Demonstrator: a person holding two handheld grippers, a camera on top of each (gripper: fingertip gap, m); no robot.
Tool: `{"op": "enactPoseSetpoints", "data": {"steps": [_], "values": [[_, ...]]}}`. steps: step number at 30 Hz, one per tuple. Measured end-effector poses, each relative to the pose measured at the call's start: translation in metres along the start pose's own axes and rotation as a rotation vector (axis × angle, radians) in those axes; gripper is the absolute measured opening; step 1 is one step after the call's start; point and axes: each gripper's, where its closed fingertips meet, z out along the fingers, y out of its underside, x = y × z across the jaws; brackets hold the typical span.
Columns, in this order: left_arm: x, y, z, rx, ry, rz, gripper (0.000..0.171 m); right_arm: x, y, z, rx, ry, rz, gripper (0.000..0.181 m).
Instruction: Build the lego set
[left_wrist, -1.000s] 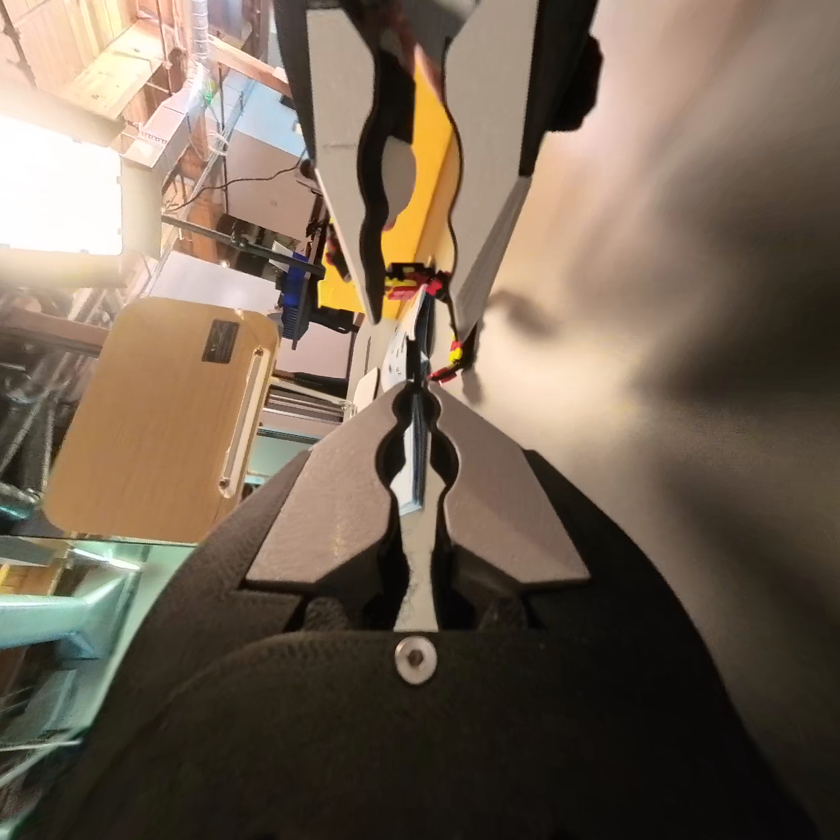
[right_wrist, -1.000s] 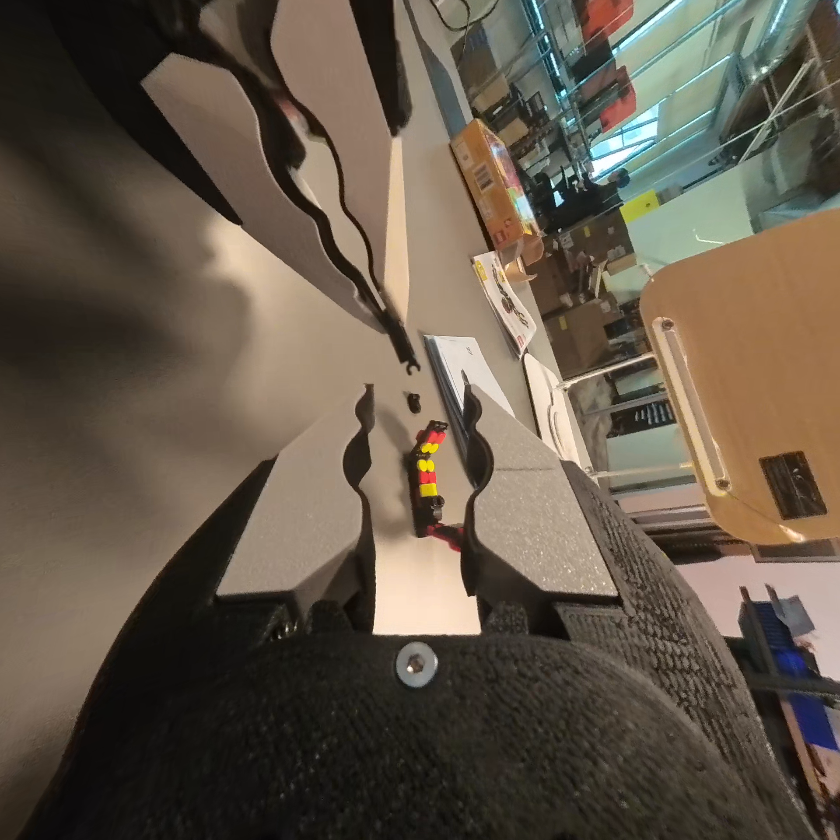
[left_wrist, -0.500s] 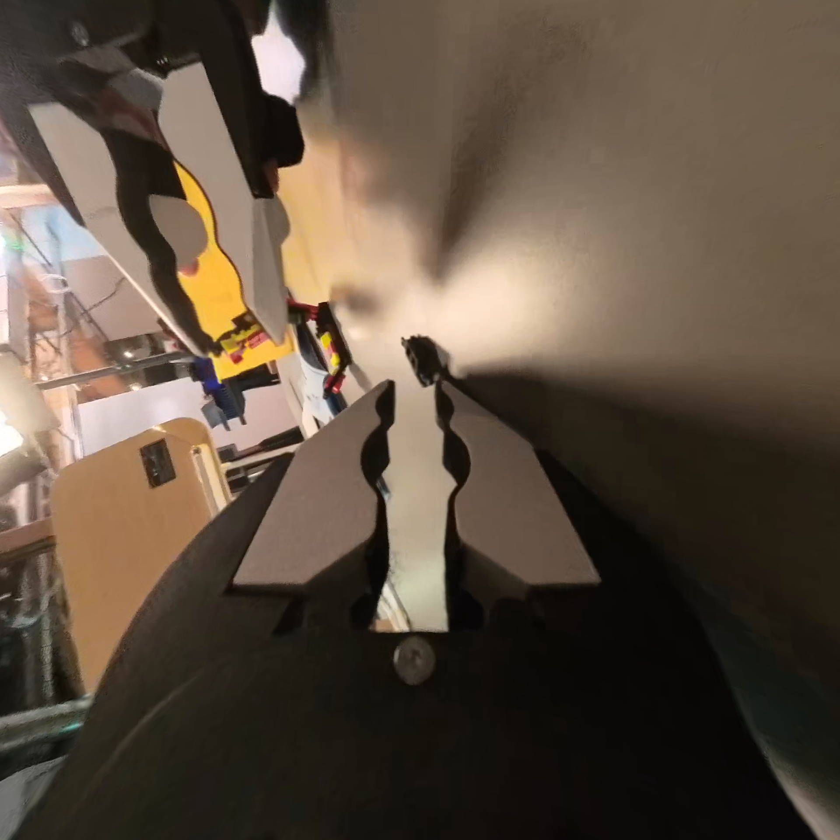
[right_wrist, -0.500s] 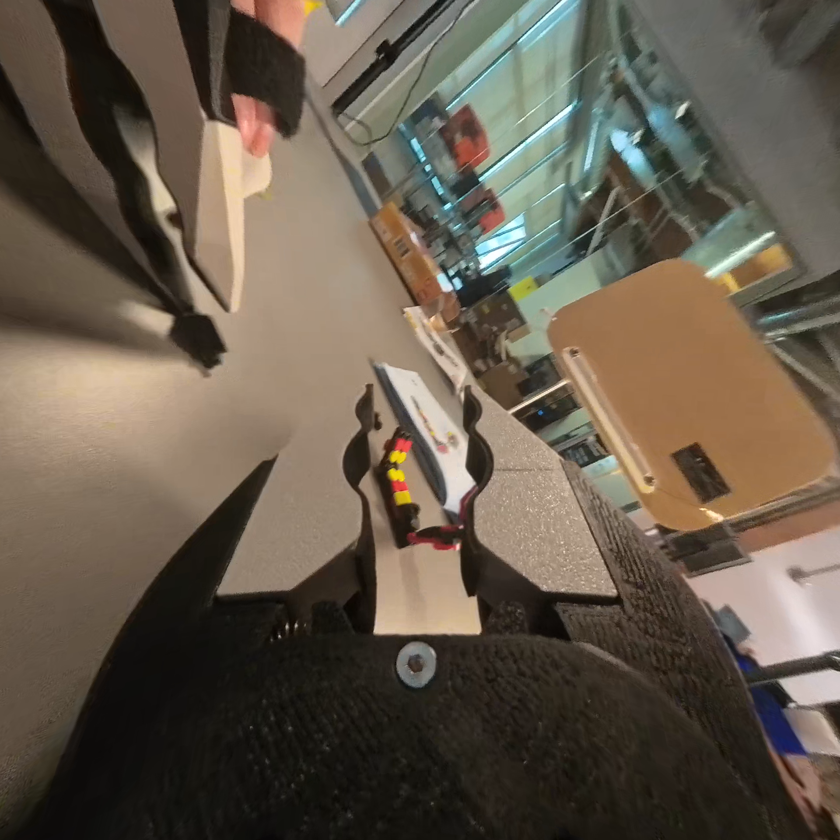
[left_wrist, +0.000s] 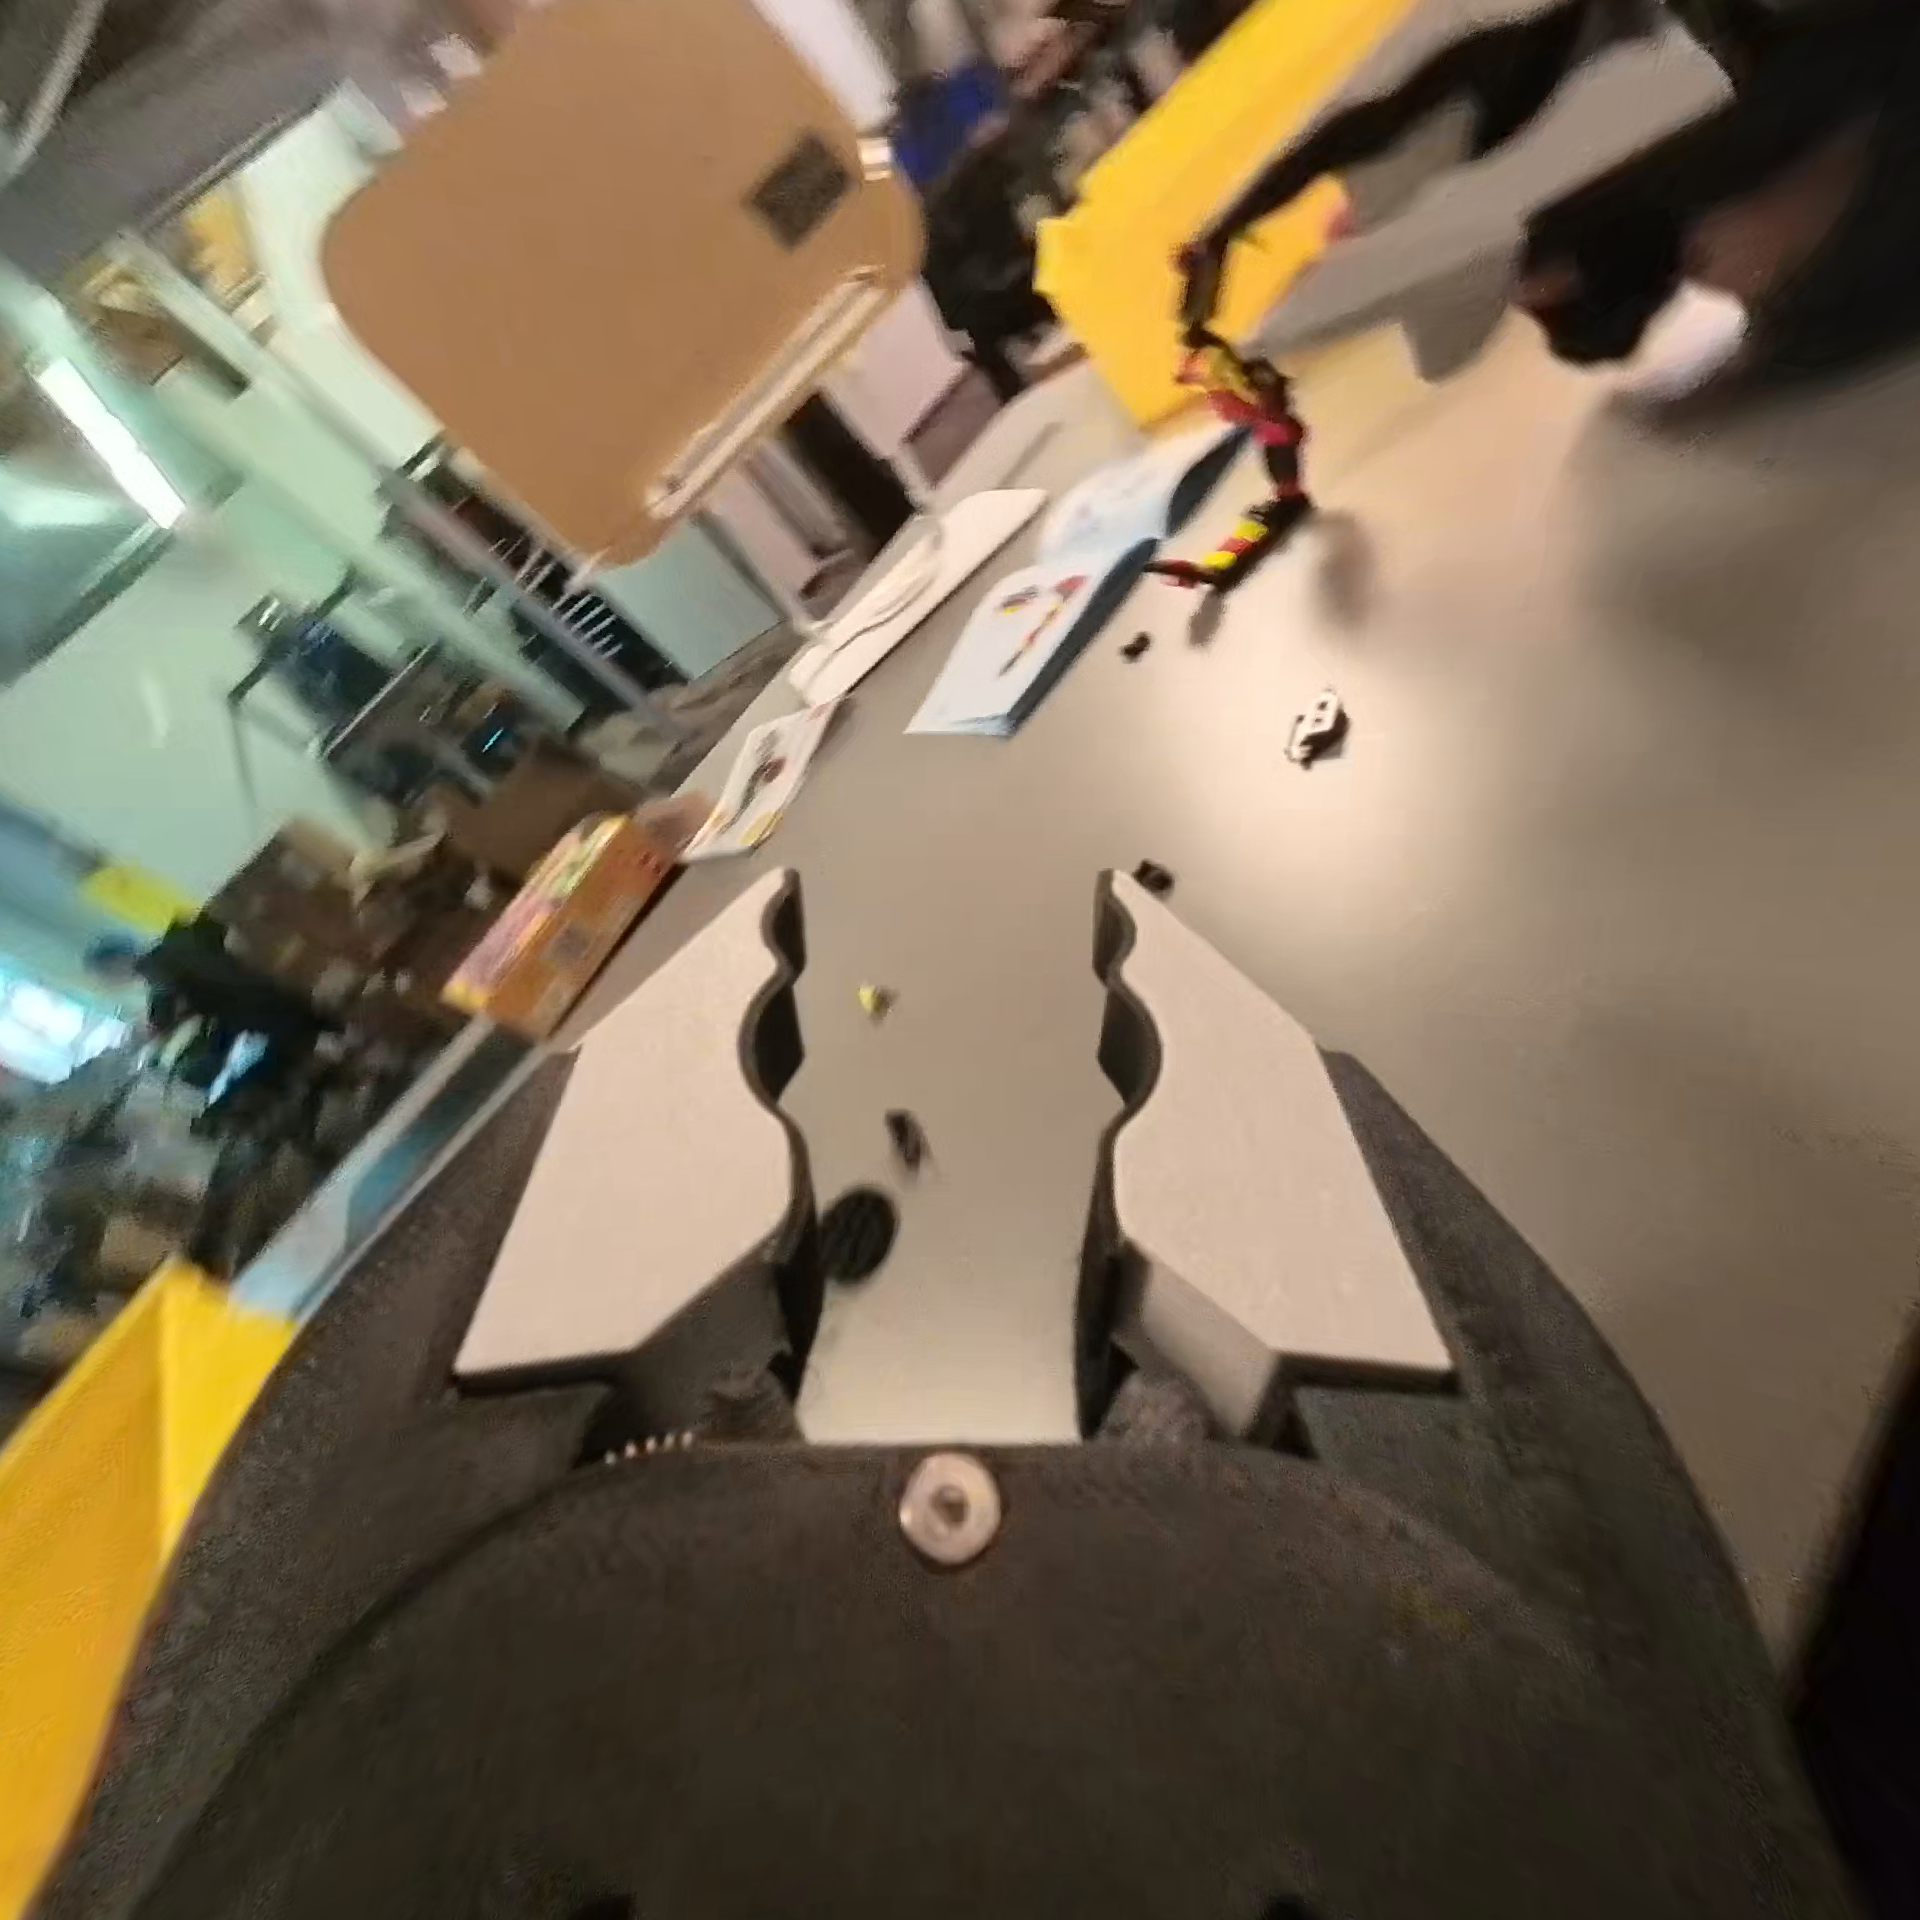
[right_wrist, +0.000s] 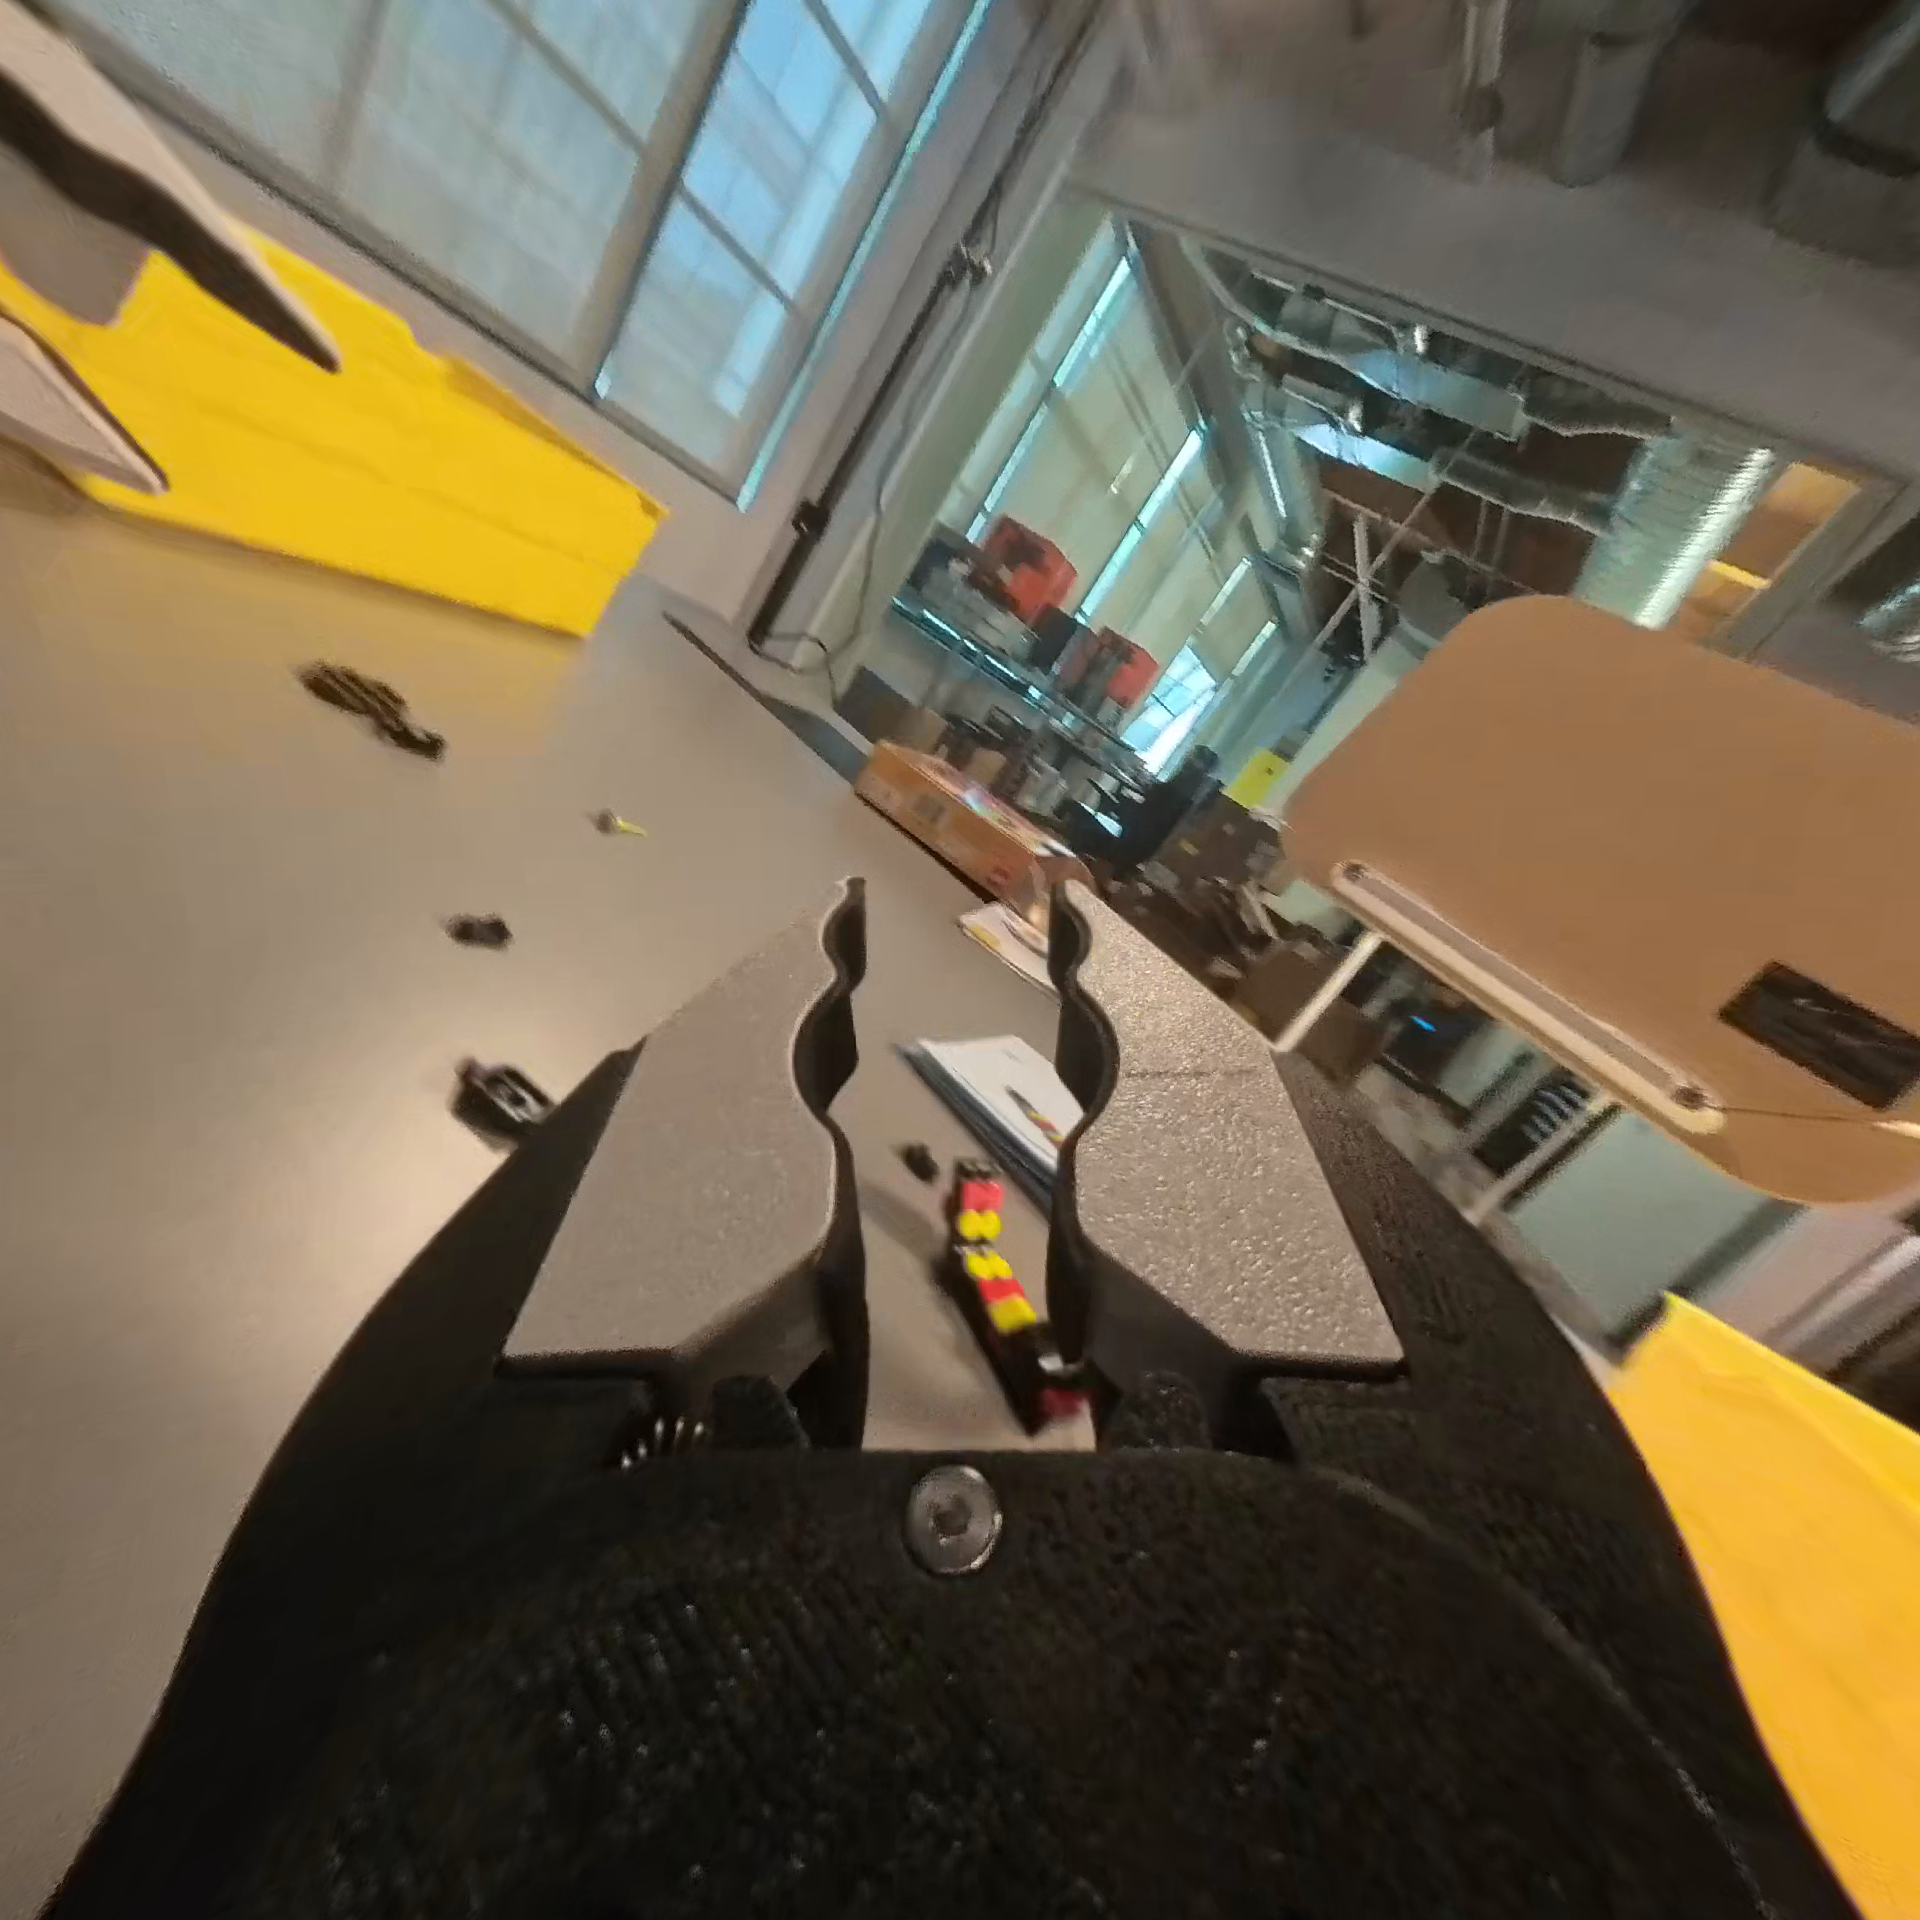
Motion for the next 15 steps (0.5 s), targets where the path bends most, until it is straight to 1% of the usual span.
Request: {"op": "enactPoseSetpoints", "data": {"steps": [2, 6, 10, 12, 13, 15], "values": [[-0.011, 0.006, -0.036, -0.036, -0.129, -0.093, 0.053, -0.013, -0.011, 0.006, 0.052, -0.051, 0.062, 0.032], [-0.035, 0.026, -0.111, -0.140, -0.357, -0.218, 0.048, -0.042, -0.033, 0.024, 0.129, -0.140, 0.157, 0.030], [-0.068, 0.042, -0.179, -0.142, -0.597, -0.418, 0.044, -0.058, -0.046, 0.041, 0.178, -0.174, 0.190, 0.029], [-0.082, 0.047, -0.200, -0.124, -0.677, -0.478, 0.043, -0.056, -0.046, 0.049, 0.177, -0.156, 0.209, 0.027], [-0.090, 0.046, -0.206, -0.109, -0.705, -0.477, 0.041, -0.054, -0.044, 0.054, 0.170, -0.142, 0.219, 0.026], [-0.108, 0.040, -0.212, -0.087, -0.741, -0.407, 0.036, -0.047, -0.039, 0.062, 0.153, -0.104, 0.231, 0.022]]}}
